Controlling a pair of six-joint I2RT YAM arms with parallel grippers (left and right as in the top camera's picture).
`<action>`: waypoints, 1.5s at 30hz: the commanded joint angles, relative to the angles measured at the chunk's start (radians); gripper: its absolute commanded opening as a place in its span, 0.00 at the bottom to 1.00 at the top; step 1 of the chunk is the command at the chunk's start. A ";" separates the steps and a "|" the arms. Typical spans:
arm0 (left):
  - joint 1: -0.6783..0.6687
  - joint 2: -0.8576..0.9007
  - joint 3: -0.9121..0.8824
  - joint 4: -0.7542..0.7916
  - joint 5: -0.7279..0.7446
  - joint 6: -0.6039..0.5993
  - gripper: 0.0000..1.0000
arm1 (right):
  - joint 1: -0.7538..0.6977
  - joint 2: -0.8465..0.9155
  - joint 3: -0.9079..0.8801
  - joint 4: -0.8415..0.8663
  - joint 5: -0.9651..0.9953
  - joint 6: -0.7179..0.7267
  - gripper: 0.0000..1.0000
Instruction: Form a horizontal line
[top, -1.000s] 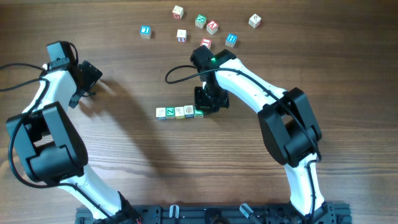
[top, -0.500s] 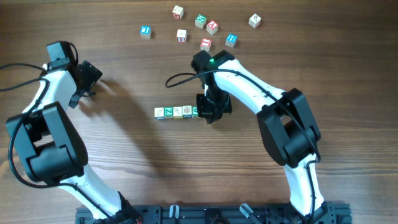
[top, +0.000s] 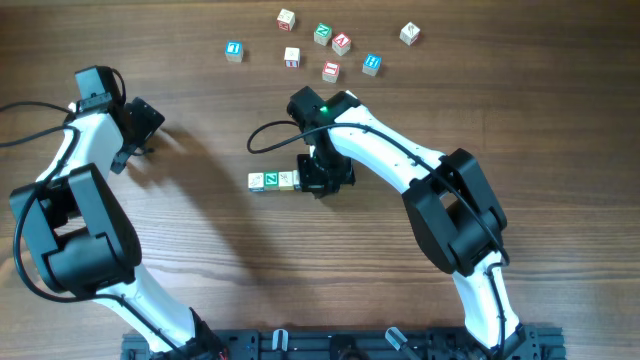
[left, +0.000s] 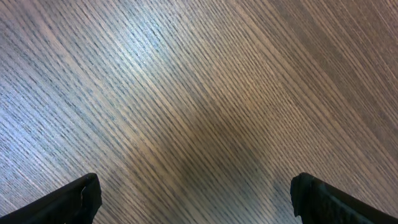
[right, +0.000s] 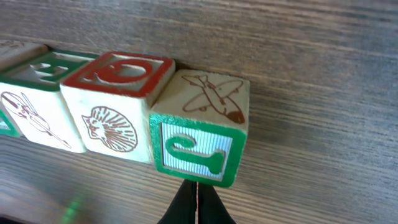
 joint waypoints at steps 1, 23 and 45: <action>0.004 0.003 0.003 0.000 -0.006 0.005 1.00 | 0.004 0.013 -0.005 0.011 0.001 0.015 0.05; 0.004 0.003 0.003 0.000 -0.006 0.005 1.00 | -0.365 0.012 -0.004 -0.017 0.293 -0.120 0.14; 0.004 0.003 0.003 0.000 -0.006 0.005 1.00 | -0.486 0.012 -0.004 0.719 0.354 -0.119 1.00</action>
